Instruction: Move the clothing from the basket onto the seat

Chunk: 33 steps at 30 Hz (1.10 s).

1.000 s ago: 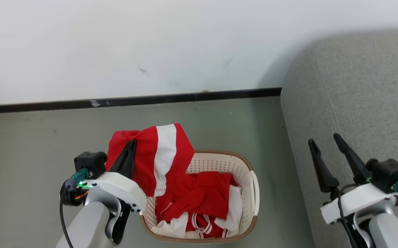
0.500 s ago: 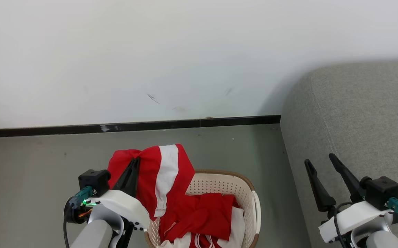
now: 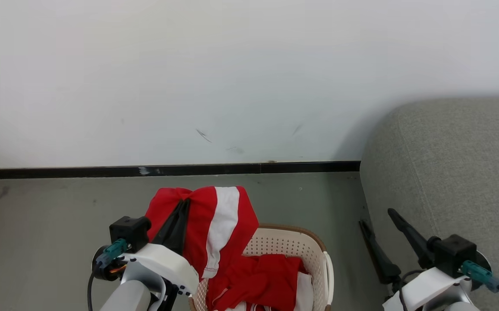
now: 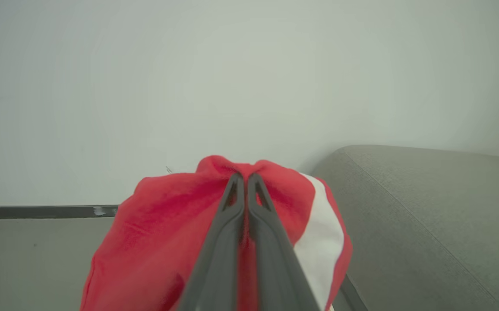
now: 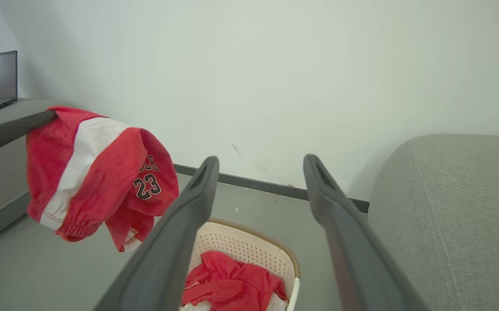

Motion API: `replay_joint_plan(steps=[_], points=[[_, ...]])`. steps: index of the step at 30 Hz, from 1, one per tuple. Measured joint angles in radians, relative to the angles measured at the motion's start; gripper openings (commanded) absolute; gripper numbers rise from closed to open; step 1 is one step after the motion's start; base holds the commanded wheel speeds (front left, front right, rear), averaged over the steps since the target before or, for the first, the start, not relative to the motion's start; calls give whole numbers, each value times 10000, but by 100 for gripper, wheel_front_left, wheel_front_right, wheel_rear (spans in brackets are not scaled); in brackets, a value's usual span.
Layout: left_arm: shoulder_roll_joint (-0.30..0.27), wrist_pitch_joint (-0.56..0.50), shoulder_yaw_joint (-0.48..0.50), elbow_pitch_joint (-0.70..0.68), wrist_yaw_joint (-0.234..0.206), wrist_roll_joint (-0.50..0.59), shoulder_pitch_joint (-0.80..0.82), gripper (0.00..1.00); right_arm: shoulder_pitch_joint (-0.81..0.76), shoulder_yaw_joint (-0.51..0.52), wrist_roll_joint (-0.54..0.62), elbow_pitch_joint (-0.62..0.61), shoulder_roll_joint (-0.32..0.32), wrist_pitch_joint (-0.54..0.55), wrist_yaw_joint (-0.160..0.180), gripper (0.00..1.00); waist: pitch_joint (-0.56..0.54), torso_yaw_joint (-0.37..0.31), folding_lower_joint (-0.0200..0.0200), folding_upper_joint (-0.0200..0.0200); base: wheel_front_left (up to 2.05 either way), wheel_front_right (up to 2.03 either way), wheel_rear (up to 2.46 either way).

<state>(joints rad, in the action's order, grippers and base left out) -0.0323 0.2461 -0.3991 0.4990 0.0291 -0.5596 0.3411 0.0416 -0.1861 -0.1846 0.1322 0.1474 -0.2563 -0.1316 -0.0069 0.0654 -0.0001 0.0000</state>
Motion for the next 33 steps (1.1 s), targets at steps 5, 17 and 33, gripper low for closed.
replay_joint_plan(steps=[5, 17, 33], points=[[-8, -173, -184, -422, 0, 67, -40, 0, 215, -857, 17, -40, 153, 0, 0, 100, -58, 121, 0, 0, 0, 0, 0], [-33, -583, -779, -1645, 2, 73, -89, 0, 1749, -3149, 211, 159, 326, 0, 0, 100, -44, 465, 1, 0, 0, 0, 0], [-61, -1131, -1739, -3275, 13, 54, -151, 0, 2571, -4472, -128, 1189, 337, 0, 0, 100, -21, 889, 1, 0, 0, 0, 0]])
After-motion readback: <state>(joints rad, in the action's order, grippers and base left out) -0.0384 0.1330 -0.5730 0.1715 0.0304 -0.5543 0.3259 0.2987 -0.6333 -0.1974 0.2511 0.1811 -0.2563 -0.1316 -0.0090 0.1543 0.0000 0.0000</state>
